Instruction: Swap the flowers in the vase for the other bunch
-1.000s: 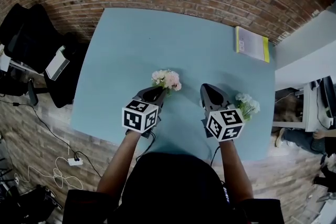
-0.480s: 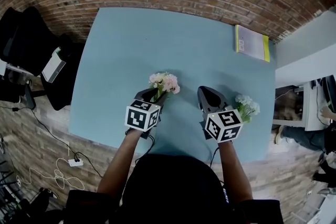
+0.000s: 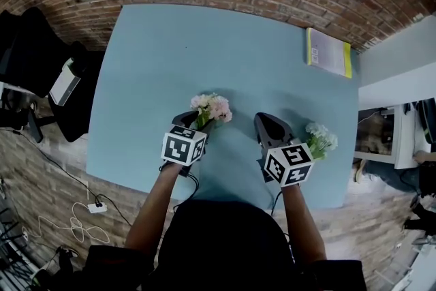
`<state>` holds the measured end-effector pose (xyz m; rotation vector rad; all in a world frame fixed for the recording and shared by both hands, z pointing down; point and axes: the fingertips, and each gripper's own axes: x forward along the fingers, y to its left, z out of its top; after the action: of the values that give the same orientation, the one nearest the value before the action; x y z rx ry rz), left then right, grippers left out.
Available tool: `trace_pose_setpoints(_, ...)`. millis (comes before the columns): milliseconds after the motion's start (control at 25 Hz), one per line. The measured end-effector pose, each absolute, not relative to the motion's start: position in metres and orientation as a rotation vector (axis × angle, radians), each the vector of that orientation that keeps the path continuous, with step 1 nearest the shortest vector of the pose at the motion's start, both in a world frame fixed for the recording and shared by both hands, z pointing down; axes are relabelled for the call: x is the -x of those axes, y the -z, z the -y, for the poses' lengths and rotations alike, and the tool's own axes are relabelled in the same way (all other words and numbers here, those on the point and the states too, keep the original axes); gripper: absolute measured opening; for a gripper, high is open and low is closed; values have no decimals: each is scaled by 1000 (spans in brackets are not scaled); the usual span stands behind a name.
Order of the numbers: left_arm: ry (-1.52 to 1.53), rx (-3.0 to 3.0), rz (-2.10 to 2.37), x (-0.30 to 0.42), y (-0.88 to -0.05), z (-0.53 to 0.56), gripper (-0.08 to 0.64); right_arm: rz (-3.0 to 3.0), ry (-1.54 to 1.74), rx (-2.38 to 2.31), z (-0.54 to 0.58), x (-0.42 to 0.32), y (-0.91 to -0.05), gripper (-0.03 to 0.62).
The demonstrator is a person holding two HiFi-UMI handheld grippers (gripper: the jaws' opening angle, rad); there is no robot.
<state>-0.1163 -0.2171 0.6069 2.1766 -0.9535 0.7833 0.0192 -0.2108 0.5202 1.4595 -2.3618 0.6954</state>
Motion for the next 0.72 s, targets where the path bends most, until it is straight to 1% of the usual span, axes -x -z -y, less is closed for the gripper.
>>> trace_pose_setpoints(120, -792, -2145, 927, 115, -615, 217, 259, 2358, -710, -1455, 213, -18, -524, 15)
trace_pose_setpoints(360, -801, -2097, 916, 114, -628, 218, 324, 2352, -731, -1446, 215, -15, -532, 15)
trace_pose_setpoints(480, -796, -2079, 922, 114, -634, 220, 393, 2347, -746, -1441, 215, -15, -536, 15)
trace_pose_setpoints(720, -804, -2057, 904, 109, -645, 220, 460, 2343, -771, -1429, 216, -12, -543, 15)
